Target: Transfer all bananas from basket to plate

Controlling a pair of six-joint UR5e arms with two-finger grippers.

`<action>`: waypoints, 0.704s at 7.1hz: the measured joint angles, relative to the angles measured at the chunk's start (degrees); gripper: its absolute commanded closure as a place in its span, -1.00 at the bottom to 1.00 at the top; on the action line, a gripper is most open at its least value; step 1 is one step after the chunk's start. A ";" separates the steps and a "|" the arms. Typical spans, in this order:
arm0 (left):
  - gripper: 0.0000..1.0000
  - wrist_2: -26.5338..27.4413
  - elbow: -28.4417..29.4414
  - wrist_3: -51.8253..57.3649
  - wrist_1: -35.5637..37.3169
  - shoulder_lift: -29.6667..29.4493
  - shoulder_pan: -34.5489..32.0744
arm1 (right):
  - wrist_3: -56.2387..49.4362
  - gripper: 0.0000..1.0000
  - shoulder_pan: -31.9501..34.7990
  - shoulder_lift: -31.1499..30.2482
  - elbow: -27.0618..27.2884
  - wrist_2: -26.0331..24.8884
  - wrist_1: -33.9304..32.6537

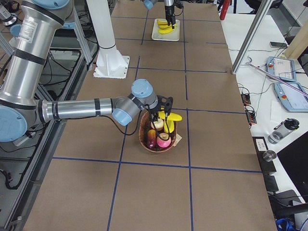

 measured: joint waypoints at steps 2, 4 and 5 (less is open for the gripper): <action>-1.00 0.06 0.04 -0.43 -0.08 -1.06 0.73 | 1.98 0.98 -4.72 11.77 1.46 1.62 -7.11; -1.00 0.07 0.21 -3.04 -0.16 -3.93 2.34 | 8.94 0.99 -18.49 23.38 1.40 -6.31 -9.07; -1.00 -0.06 0.36 -5.18 -0.20 -6.23 3.20 | 12.53 0.99 -26.49 28.50 1.15 -13.37 -9.32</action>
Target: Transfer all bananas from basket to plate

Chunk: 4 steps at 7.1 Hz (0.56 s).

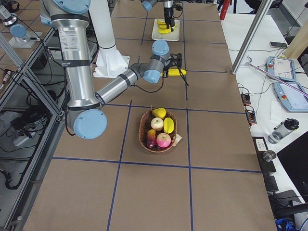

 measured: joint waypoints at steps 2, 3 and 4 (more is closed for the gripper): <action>-1.00 -0.19 0.42 -6.45 -0.91 -5.81 2.04 | 4.68 0.99 -9.40 8.24 -1.16 -7.45 -0.22; -0.99 -0.20 0.48 -9.31 -2.22 -8.11 3.06 | 6.49 0.99 -11.63 10.88 -1.67 -8.88 -0.25; -0.99 -0.14 0.51 -11.75 -4.91 -9.26 4.18 | 7.34 0.98 -13.19 12.50 -2.00 -10.38 -0.25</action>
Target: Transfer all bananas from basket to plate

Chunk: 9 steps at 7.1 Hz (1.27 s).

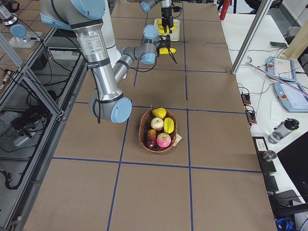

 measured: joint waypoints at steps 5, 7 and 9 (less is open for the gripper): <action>-0.99 0.47 4.02 -4.56 -7.84 -3.95 3.70 | 1.14 0.98 -4.28 3.17 -0.25 -3.65 0.83; -0.99 0.54 4.77 -4.57 -7.96 -4.26 4.92 | 1.22 0.98 -5.45 3.98 0.64 -3.74 0.91; -0.98 0.53 5.00 -4.55 -8.28 -4.31 5.55 | 1.24 0.97 -6.00 4.04 1.10 -3.84 0.86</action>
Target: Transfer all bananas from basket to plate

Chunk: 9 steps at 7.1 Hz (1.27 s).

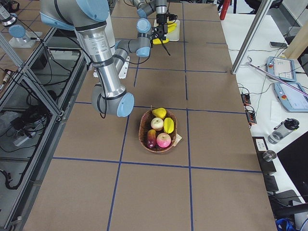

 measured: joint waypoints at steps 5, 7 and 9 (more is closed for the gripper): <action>0.40 0.02 0.33 0.05 -1.28 0.05 1.06 | 0.00 0.97 -0.26 -0.01 0.09 -0.25 -0.01; 1.00 -0.04 0.28 0.31 -1.52 0.05 1.11 | -0.05 -0.02 -0.21 -0.01 0.10 -0.22 -0.01; 1.00 -0.07 0.26 0.68 -2.31 0.14 1.06 | 0.04 -1.00 -0.12 -0.01 0.24 -0.22 0.05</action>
